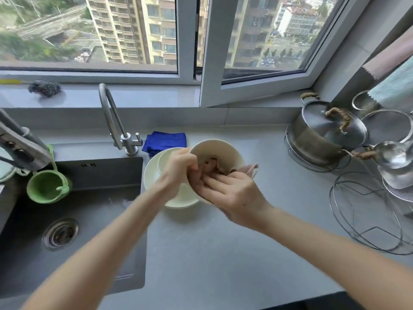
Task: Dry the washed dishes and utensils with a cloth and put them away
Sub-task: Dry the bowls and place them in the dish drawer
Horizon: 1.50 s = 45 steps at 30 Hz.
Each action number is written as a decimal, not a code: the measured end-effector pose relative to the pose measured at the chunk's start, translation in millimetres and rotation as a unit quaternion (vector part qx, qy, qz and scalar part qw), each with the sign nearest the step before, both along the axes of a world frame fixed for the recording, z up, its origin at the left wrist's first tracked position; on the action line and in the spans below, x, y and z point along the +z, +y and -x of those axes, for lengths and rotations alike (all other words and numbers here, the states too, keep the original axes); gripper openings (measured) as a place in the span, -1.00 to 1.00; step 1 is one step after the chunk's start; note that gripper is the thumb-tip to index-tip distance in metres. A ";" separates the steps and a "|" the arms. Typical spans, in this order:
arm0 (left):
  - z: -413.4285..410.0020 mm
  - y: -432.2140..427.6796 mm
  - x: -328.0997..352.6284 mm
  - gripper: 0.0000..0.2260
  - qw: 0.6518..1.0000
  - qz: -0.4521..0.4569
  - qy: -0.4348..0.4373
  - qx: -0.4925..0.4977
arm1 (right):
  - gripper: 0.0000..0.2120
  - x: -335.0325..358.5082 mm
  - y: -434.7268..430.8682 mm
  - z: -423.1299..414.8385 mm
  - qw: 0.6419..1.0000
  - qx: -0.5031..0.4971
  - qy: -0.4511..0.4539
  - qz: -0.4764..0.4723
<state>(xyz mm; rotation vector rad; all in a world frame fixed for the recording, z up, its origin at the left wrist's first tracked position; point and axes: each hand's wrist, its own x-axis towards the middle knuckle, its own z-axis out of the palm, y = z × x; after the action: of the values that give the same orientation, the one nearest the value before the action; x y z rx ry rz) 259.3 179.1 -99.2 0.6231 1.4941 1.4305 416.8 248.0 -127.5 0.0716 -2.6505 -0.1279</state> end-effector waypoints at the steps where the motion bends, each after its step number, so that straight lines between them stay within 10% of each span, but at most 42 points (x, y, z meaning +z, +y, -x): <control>1: 8.5 -0.7 3.6 -0.51 0.998 0.036 0.021 -0.055 | -0.62 5.2 7.3 -7.7 0.998 0.043 -0.021 -0.032; 4: 13.8 -1.8 3.9 -0.29 0.992 0.081 -0.028 -0.097 | -0.70 28.5 26.3 -14.6 0.989 0.087 -0.073 -0.098; 7: 7.5 -0.9 8.3 -0.53 0.986 0.104 -0.115 -0.061 | -0.75 48.6 38.9 -15.8 0.984 0.066 -0.087 -0.143; 12: 0.0 1.6 -8.5 -0.79 0.965 0.166 -0.201 -0.032 | -0.61 62.8 36.5 -42.2 0.995 -0.009 -0.054 0.086; 15: 4.6 2.5 -22.6 -0.70 0.948 0.173 -0.268 -0.008 | -0.58 65.1 20.9 -55.5 0.880 -0.176 0.117 0.427; 19: -4.0 9.2 -24.9 -0.67 0.932 0.161 -0.324 -0.024 | -0.65 40.4 -17.3 -55.1 0.803 -0.316 0.284 0.418; 24: -36.4 17.7 -11.3 -0.75 0.938 0.176 -0.274 -0.121 | -0.32 2.1 -53.9 -25.0 0.904 -0.283 0.198 0.254; 29: -55.5 10.9 -2.3 -0.75 0.949 0.191 -0.171 -0.183 | -0.47 34.9 -19.8 -34.5 0.890 -0.257 0.276 0.255; 38: -119.0 6.7 46.7 -0.74 0.896 0.213 -0.064 -0.385 | -0.37 100.9 -3.5 -123.4 0.986 -0.083 0.079 0.120; 45: -180.9 -0.5 53.8 -0.68 0.897 0.261 -0.014 -0.357 | -0.67 121.6 -2.9 -196.5 0.974 0.025 0.131 0.183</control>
<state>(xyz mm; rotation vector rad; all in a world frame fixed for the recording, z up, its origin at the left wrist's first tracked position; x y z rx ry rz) 440.2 178.6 -45.4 0.6988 1.3383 0.4454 613.3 245.1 -5.9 -0.0013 -2.3627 0.3447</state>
